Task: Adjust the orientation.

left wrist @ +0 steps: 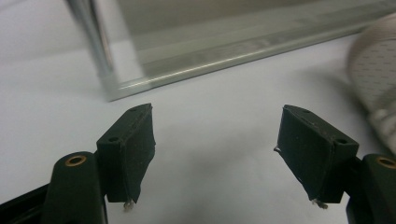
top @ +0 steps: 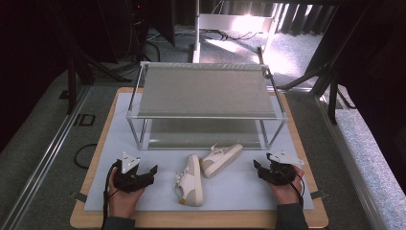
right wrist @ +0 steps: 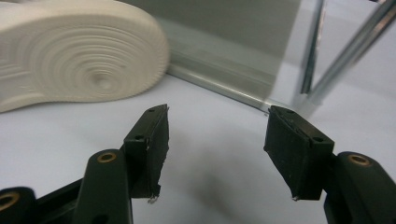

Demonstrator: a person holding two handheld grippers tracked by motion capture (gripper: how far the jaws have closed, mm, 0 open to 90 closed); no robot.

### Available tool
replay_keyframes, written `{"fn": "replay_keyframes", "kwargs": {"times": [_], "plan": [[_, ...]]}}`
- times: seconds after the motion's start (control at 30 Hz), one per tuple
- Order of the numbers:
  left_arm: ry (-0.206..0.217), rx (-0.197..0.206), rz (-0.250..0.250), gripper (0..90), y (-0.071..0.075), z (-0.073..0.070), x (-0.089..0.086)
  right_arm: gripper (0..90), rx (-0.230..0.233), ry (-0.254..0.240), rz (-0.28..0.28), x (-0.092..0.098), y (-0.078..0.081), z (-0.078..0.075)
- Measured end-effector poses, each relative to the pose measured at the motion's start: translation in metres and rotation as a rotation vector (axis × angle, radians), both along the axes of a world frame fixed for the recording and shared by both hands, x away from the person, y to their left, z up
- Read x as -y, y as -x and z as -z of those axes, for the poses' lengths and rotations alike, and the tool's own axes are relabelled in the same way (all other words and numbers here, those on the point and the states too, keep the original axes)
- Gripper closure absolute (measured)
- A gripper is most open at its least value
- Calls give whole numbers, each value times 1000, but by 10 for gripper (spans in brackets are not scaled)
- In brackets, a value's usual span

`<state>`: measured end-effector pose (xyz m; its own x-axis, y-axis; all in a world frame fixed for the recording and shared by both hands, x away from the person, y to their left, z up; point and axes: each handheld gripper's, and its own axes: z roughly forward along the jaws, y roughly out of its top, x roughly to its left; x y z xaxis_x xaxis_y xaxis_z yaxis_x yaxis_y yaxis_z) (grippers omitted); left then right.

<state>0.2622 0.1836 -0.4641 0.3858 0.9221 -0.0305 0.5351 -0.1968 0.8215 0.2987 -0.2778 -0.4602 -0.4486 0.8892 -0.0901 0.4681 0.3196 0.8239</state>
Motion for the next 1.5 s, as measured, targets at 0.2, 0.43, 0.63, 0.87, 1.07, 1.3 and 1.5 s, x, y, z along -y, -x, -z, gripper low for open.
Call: {"fn": "replay_keyframes", "kwargs": {"times": [0.2,0.43,0.63,0.87,1.07,1.3,1.5], "plan": [[1,30,41,290,11,-4,11,391,-1,-3,-38,-10,5,-4],[2,36,112,289,20,-10,26,391,11,-8,-104,-32,14,-12],[6,35,168,276,25,-11,38,400,25,-3,-178,-56,23,-17],[-1,27,198,271,26,-9,46,416,28,-1,-301,-93,35,-19],[10,30,195,271,27,-8,48,419,15,-13,-388,-120,44,-18],[10,34,193,272,27,-9,48,432,19,-1,-451,-145,51,-15],[24,27,201,272,26,-8,47,431,9,20,-437,-144,51,-11]]}}
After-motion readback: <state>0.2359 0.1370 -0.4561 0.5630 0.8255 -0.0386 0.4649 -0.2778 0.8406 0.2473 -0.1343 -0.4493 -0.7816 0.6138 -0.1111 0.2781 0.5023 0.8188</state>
